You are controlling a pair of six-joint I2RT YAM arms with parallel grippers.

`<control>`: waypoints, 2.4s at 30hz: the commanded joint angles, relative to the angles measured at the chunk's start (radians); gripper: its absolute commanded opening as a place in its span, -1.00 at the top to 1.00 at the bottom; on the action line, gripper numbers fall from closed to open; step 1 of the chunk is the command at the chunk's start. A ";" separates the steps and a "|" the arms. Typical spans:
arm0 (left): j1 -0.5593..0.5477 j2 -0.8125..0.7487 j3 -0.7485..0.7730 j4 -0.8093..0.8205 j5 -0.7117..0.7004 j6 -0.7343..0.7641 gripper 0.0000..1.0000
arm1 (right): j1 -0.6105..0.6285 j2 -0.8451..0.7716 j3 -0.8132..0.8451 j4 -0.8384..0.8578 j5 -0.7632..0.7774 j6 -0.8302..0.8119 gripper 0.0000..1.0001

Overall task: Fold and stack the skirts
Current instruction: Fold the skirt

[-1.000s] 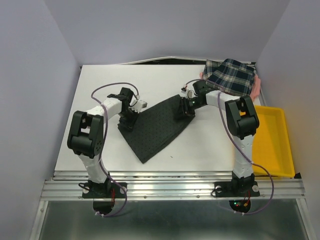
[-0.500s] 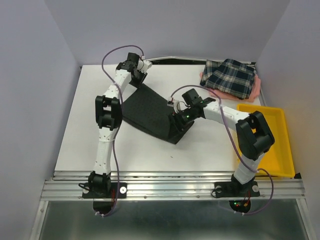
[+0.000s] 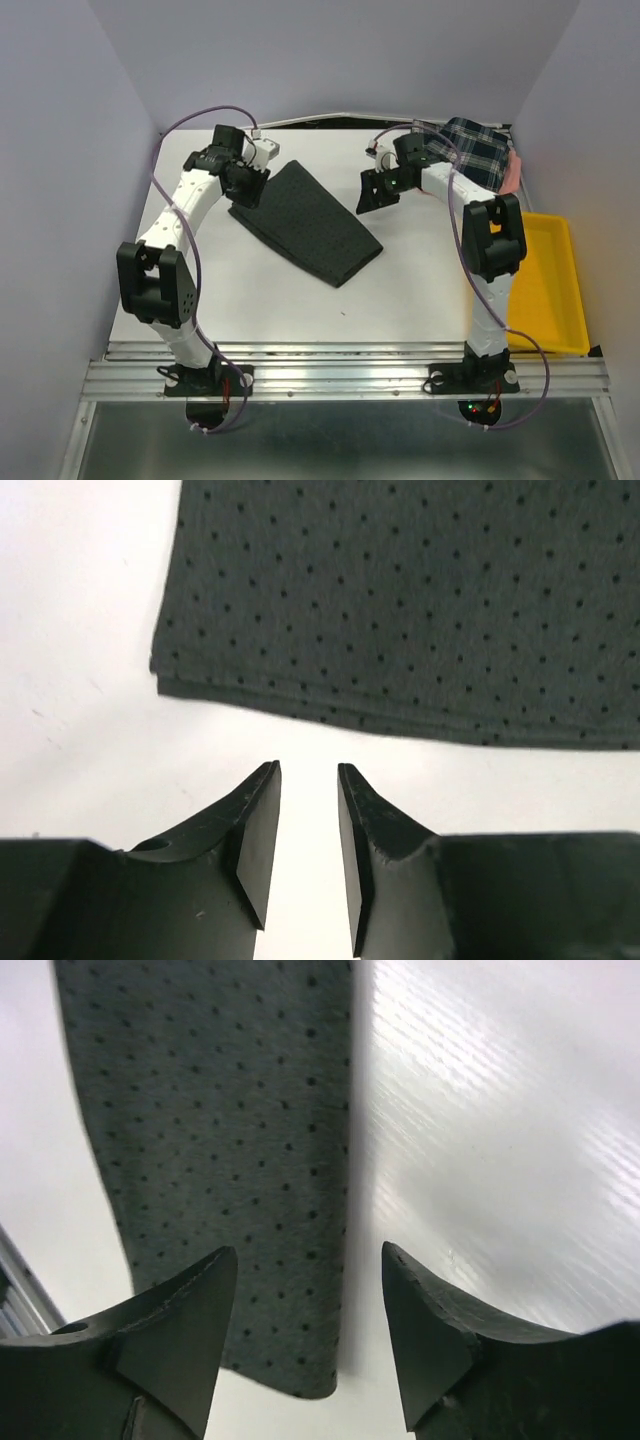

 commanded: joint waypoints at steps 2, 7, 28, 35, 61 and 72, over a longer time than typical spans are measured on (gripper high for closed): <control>0.026 -0.036 -0.177 -0.033 -0.021 -0.019 0.26 | 0.019 0.085 0.039 -0.060 0.062 -0.028 -0.22; 0.034 0.000 -0.272 0.005 -0.012 -0.041 0.30 | 0.019 0.097 -0.047 -0.060 0.066 -0.037 -0.20; 0.037 0.337 0.120 0.167 0.020 -0.029 0.02 | 0.251 -0.130 -0.392 0.029 -0.147 0.194 -0.54; 0.048 -0.119 -0.209 0.240 0.138 0.160 -0.41 | 0.228 -0.303 -0.466 -0.065 -0.043 0.073 -0.66; -0.600 -0.393 -0.891 0.565 -0.154 0.498 -0.48 | 0.228 0.149 -0.148 0.211 -0.254 0.270 -0.27; -0.618 -0.205 -0.940 0.637 -0.196 0.464 0.00 | 0.228 0.214 -0.180 0.196 -0.195 0.230 -0.26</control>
